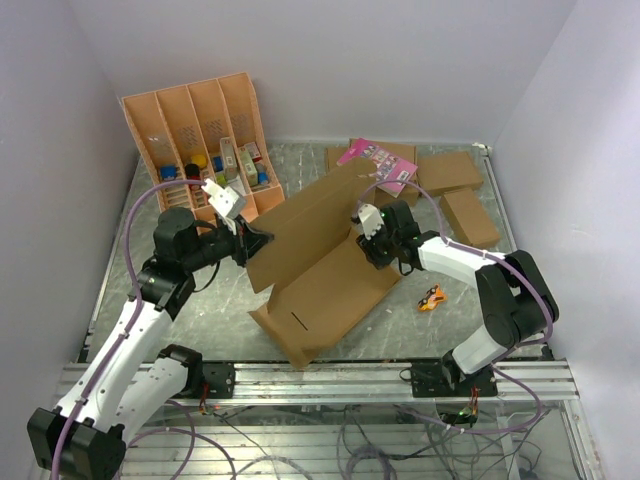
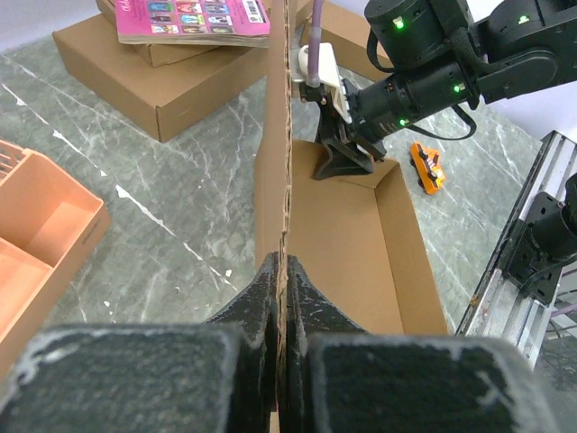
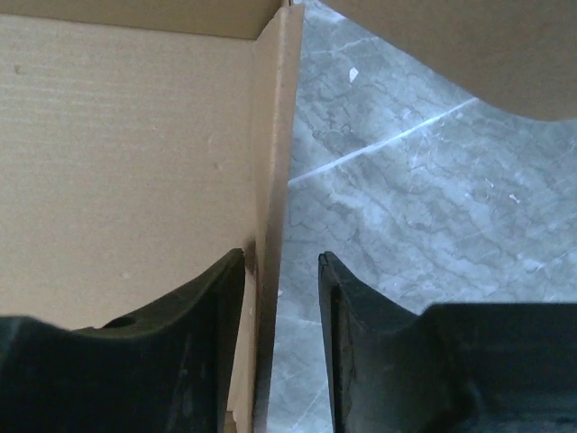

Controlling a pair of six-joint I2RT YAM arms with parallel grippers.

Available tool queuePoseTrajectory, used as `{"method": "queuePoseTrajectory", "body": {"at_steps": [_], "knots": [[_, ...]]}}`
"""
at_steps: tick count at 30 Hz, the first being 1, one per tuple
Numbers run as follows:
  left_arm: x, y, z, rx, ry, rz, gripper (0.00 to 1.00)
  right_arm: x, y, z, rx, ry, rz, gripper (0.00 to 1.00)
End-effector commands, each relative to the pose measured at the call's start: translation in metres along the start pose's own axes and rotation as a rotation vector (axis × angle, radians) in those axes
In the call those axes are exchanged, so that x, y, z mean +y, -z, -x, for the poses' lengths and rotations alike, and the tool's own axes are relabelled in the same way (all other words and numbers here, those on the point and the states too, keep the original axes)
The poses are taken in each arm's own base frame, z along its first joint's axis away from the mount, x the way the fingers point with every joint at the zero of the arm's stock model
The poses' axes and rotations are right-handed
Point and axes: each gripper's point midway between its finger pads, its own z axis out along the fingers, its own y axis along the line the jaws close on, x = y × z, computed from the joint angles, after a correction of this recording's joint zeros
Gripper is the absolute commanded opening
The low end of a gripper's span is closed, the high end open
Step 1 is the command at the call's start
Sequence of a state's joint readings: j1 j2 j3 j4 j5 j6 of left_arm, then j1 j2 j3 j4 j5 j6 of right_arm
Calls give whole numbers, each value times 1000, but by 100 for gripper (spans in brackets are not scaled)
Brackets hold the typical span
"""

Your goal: Fold the paper box

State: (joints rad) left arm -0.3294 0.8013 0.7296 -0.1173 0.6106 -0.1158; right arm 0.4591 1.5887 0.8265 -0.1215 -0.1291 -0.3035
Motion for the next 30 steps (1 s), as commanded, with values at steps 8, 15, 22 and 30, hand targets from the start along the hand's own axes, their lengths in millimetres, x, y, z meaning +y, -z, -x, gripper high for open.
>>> {"method": "queuePoseTrajectory", "body": {"at_steps": [8,15,22,30], "knots": [[5,-2,10,-33,-37,25,7,16,18,-5,23,155,161,58],[5,-2,11,-42,-33,29,7,19,22,-10,32,161,184,60],[6,-1,10,-44,-27,35,7,18,20,-13,50,147,182,58],[6,-1,9,-47,-24,42,7,16,18,-15,60,140,173,56]]}}
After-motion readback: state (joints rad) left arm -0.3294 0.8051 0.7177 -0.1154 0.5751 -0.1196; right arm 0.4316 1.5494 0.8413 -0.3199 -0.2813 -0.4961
